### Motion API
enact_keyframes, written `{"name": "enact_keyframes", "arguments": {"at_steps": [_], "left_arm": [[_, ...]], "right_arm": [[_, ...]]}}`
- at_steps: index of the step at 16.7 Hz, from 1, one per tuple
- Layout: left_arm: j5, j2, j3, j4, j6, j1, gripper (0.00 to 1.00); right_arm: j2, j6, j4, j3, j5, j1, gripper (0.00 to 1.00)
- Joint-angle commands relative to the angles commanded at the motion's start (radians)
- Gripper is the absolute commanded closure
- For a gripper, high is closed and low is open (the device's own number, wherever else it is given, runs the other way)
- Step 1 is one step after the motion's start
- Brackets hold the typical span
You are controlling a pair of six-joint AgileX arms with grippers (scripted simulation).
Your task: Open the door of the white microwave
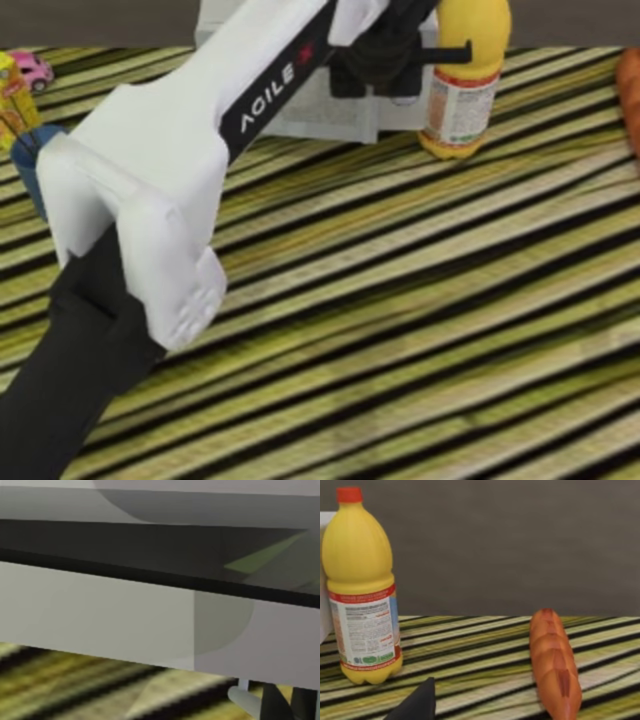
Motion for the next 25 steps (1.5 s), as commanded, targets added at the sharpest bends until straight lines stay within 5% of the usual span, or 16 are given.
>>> {"name": "enact_keyframes", "arguments": {"at_steps": [8,18,25], "left_arm": [[0.005,-0.002,-0.017,0.013,0.001,-0.009,1.00],[0.042,-0.261,-0.513,0.262,0.101,0.003,1.00],[0.047,-0.290,-0.553,0.290,0.112,0.004,1.00]], "right_arm": [[0.000,0.000,0.000,0.000,0.000,0.000,0.00],[0.000,0.000,0.000,0.000,0.000,0.000,0.00],[0.000,0.000,0.000,0.000,0.000,0.000,0.00]]}}
